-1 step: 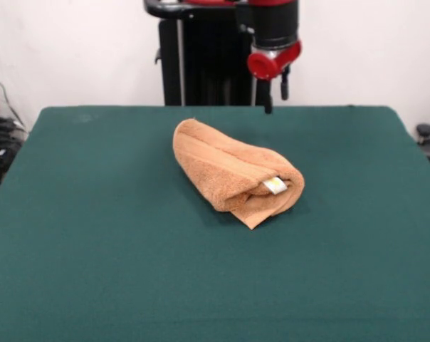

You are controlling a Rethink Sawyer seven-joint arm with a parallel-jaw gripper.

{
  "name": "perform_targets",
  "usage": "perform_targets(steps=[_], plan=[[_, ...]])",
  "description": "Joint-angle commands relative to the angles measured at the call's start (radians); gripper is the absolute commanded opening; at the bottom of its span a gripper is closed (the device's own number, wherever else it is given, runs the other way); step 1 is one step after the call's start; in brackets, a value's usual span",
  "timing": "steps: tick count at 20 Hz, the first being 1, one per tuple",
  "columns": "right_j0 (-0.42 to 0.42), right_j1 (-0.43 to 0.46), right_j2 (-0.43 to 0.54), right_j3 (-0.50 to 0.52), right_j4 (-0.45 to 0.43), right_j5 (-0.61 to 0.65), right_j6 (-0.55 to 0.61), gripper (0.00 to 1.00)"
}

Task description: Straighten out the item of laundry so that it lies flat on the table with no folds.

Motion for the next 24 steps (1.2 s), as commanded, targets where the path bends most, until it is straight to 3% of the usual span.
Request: perform_targets(steps=[1,8,24], plan=[[-0.021,0.112,0.081,-0.180,0.028,0.156,-0.458,1.00],[-0.033,0.158,0.080,-0.266,0.067,0.204,-0.530,1.00],[-0.059,0.161,0.096,-0.366,0.141,0.216,-0.650,1.00]])
